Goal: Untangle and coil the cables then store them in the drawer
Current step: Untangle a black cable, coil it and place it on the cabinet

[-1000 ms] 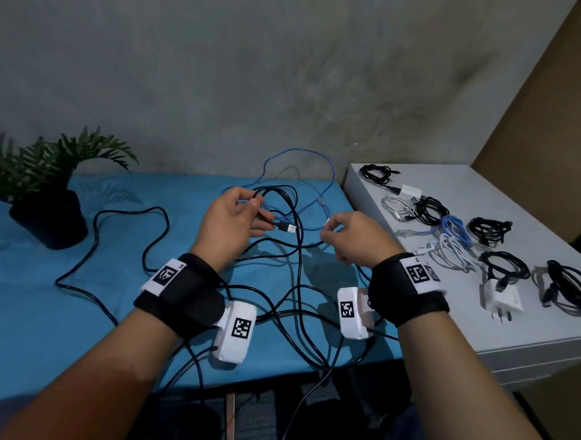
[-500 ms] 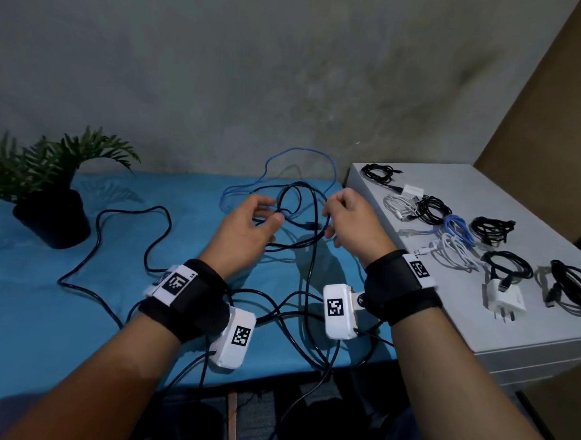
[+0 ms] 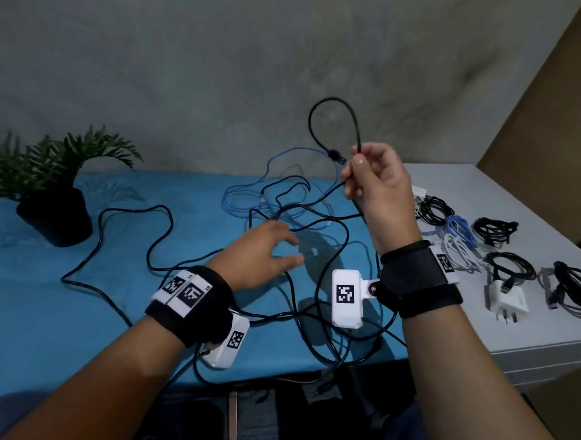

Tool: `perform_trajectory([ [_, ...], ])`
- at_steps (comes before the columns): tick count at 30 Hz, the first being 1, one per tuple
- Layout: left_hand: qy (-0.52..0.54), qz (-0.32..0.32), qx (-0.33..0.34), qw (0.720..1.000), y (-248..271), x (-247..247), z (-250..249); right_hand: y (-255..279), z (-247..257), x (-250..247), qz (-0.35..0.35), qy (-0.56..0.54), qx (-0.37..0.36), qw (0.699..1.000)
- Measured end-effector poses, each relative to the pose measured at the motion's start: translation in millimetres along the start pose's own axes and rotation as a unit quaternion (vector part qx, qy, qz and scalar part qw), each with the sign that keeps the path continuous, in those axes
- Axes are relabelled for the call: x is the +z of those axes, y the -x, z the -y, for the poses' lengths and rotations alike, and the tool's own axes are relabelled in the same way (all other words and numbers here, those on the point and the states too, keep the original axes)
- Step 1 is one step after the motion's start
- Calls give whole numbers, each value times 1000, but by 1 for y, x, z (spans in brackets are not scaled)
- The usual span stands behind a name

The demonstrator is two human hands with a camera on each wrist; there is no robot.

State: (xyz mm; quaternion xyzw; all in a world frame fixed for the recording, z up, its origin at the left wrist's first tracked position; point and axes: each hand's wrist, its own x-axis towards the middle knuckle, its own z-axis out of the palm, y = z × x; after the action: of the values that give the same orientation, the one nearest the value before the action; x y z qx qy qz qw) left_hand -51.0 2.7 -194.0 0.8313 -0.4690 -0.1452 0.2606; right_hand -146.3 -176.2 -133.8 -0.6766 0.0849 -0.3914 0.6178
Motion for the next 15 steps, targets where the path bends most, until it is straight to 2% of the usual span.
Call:
perform_trajectory([
  [1,52,-78,20,995,0,-6,-2,1,3,0,16,16,-4,1000],
  [3,144,-231,47,961,3,-20,-11,5,6,2,50,55,-7,997],
  [5,159,-353,61,920,6,-35,-18,8,8,4,93,98,-17,991],
  [6,139,-383,73,910,8,-41,-19,10,10,6,118,118,-26,986],
  [9,92,-369,103,919,10,-52,-20,12,14,12,175,159,-57,970],
  [11,204,-316,114,920,11,-57,-24,13,17,14,176,173,-76,966],
  [13,362,-266,128,884,16,-62,-30,13,16,13,167,206,-80,961],
  [15,439,-250,135,852,22,-71,-36,11,6,8,161,282,-77,943],
])
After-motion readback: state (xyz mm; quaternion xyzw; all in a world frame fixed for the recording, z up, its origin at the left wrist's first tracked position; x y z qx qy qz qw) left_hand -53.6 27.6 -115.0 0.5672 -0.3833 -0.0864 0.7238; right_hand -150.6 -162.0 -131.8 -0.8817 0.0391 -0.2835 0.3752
